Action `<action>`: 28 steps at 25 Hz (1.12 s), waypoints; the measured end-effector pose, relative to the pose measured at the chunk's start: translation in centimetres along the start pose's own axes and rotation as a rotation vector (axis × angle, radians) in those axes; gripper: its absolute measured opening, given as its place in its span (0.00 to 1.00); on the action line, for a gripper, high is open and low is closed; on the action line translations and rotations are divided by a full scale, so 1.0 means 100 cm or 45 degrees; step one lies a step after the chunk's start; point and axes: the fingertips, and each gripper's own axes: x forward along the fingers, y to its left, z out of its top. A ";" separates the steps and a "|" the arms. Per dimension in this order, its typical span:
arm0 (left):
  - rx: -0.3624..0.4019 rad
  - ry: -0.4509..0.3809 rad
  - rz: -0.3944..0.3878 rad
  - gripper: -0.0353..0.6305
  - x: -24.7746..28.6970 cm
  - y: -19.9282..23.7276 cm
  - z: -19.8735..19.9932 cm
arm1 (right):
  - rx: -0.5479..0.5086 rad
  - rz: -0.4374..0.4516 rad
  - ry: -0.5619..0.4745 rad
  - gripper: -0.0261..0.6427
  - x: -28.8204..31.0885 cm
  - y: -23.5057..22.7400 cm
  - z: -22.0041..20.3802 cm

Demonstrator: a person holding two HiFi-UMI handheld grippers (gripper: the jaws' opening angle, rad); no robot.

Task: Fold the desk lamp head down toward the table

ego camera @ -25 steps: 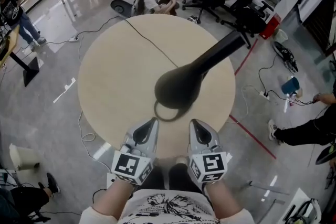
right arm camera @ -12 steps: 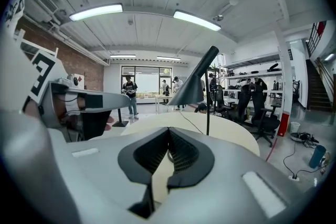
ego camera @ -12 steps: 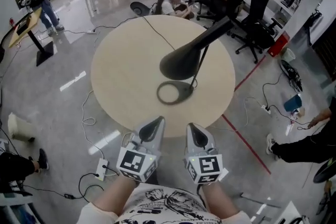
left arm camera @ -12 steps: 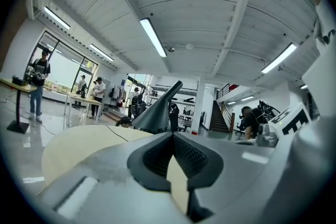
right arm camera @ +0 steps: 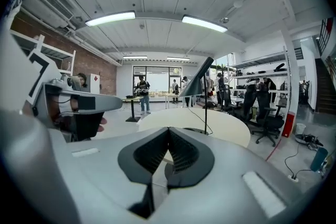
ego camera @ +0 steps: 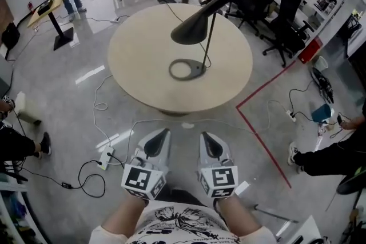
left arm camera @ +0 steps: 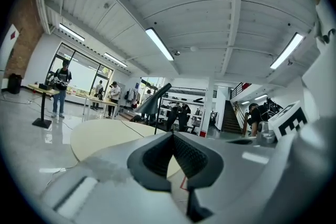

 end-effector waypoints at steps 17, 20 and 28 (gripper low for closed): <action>0.084 0.003 -0.082 0.06 -0.096 -0.058 0.002 | 0.024 0.105 -0.048 0.05 -0.097 0.059 -0.014; 0.082 0.007 -0.110 0.06 -0.118 -0.064 0.006 | 0.007 0.075 -0.052 0.05 -0.114 0.072 -0.010; 0.063 -0.018 -0.149 0.06 -0.177 -0.068 -0.004 | -0.022 -0.003 -0.094 0.05 -0.156 0.119 -0.021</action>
